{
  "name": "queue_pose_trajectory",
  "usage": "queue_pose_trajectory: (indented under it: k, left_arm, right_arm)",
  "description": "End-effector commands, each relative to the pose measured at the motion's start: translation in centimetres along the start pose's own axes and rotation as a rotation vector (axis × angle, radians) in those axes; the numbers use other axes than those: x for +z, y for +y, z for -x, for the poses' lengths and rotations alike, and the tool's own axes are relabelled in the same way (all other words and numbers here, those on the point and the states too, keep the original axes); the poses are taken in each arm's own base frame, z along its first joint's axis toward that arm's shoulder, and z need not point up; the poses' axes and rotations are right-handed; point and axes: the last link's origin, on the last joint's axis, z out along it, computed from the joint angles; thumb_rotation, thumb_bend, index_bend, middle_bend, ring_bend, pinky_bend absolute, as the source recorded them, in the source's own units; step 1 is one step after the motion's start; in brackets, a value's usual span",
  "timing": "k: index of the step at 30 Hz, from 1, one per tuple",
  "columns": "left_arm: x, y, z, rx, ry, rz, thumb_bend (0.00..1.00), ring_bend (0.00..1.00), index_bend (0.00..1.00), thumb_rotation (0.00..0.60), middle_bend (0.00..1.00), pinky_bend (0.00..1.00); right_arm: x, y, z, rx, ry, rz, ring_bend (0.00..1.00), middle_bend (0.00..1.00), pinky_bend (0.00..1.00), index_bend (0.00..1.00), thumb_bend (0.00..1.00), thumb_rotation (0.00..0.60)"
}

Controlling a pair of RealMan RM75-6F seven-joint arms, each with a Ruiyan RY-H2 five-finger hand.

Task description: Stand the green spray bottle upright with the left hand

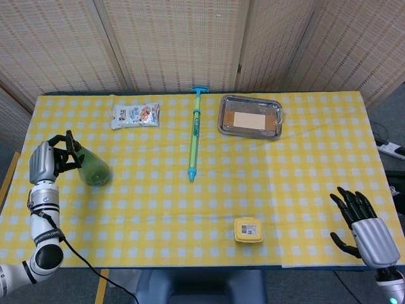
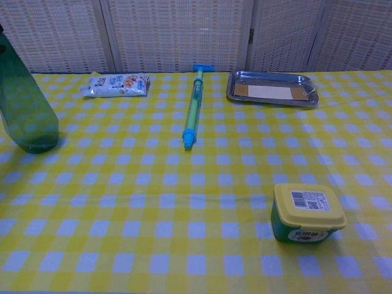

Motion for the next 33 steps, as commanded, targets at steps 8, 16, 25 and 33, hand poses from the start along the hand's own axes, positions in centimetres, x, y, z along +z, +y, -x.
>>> queue_pose_trajectory:
  k: [8, 16, 25, 33]
  left_arm:
    - [0.0, -0.15, -0.16, -0.005, -0.01, 0.017, 0.4, 1.0, 0.47, 0.6, 1.0, 1.0]
    - [0.04, -0.28, -0.19, -0.01, -0.024, 0.015, 0.33, 1.0, 0.46, 0.6, 1.0, 1.0]
    - [-0.13, -0.5, -0.39, -0.019, -0.025, 0.022, 0.28, 1.0, 0.46, 0.6, 1.0, 1.0]
    - [-0.31, -1.03, -0.78, -0.031, -0.024, 0.02, 0.27, 1.0, 0.45, 0.6, 1.0, 1.0]
  right_arm:
    - [0.01, -0.02, -0.01, 0.0, 0.0, -0.001, 0.0, 0.0, 0.0, 0.0, 0.33, 0.6]
    - [-0.04, -0.01, -0.06, 0.004, -0.001, -0.002, 0.0, 0.0, 0.0, 0.0, 0.33, 0.6]
    - [-0.09, 0.01, -0.1, 0.004, 0.002, -0.001, 0.0, 0.0, 0.0, 0.0, 0.33, 0.6]
    - [-0.08, -0.02, -0.07, 0.001, 0.003, -0.002, 0.0, 0.0, 0.0, 0.0, 0.33, 0.6]
